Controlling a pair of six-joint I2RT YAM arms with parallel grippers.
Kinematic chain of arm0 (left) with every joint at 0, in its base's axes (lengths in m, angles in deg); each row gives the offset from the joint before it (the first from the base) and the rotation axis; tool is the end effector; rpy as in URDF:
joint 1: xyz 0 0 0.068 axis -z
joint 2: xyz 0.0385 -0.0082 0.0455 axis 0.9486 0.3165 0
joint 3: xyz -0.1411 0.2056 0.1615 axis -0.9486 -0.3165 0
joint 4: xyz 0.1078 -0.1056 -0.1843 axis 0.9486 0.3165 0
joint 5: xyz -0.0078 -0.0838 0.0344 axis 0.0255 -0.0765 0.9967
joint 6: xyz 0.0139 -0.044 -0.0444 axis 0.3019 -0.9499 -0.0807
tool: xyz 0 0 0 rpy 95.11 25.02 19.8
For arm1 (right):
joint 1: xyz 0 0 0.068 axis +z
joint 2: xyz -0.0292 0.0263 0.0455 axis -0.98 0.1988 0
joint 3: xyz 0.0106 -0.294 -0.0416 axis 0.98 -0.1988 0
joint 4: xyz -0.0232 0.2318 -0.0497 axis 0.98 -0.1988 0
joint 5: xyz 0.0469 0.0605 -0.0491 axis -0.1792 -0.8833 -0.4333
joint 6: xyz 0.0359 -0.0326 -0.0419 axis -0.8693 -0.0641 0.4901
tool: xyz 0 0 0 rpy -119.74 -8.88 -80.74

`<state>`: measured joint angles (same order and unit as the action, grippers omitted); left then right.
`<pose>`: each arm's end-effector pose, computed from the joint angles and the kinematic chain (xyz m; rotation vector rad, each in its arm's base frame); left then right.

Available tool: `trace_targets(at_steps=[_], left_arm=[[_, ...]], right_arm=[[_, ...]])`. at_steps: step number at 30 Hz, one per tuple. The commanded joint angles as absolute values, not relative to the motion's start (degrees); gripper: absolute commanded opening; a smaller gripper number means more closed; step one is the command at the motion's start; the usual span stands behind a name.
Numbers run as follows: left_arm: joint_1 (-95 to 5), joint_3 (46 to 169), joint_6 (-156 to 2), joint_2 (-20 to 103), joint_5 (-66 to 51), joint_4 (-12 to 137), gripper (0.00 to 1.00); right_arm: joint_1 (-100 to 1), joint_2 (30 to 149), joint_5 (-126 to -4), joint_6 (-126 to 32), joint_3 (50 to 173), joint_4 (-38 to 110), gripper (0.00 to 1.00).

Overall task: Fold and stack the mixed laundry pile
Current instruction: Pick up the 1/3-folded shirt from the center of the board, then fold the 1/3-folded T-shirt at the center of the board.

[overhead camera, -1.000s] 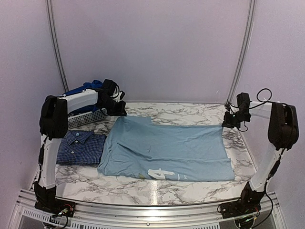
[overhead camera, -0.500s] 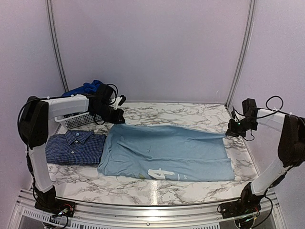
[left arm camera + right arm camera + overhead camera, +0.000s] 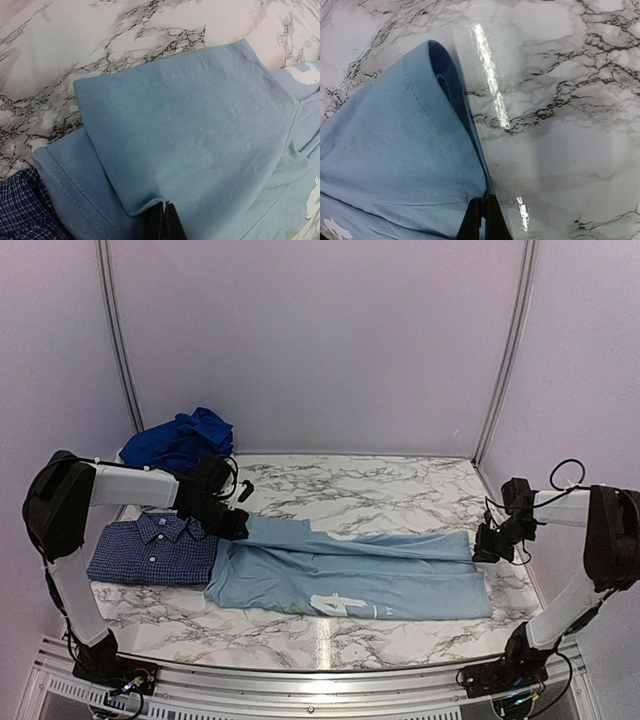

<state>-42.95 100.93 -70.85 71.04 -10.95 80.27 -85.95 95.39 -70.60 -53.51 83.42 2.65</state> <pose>0.3230 -0.1876 0.1994 0.5888 2.5075 -0.4939 0.2467 -0.0205 0.1901 0.4692 2.8095 0.3594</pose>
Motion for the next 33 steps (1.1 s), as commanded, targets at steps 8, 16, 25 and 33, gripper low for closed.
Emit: trace_targets(at_steps=[8,16,25,33], left_arm=[[-43.2,102.6,-72.5,67.4,-11.4,78.0,0.00],[-42.2,97.3,-71.6,65.1,-13.7,77.6,0.00],[-39.6,91.8,-72.8,64.8,-11.8,77.3,0.16],[-39.8,92.6,-72.4,56.1,-7.8,76.3,0.69]], right_arm=[[-86.3,93.2,-67.4,-54.0,91.3,-0.6,0.00],[-86.4,91.7,-65.9,-54.2,85.7,0.4,0.00],[-86.9,92.9,-64.5,-54.5,85.7,-0.2,0.09],[-86.9,89.7,-68.7,-52.9,94.8,-2.8,0.40]])
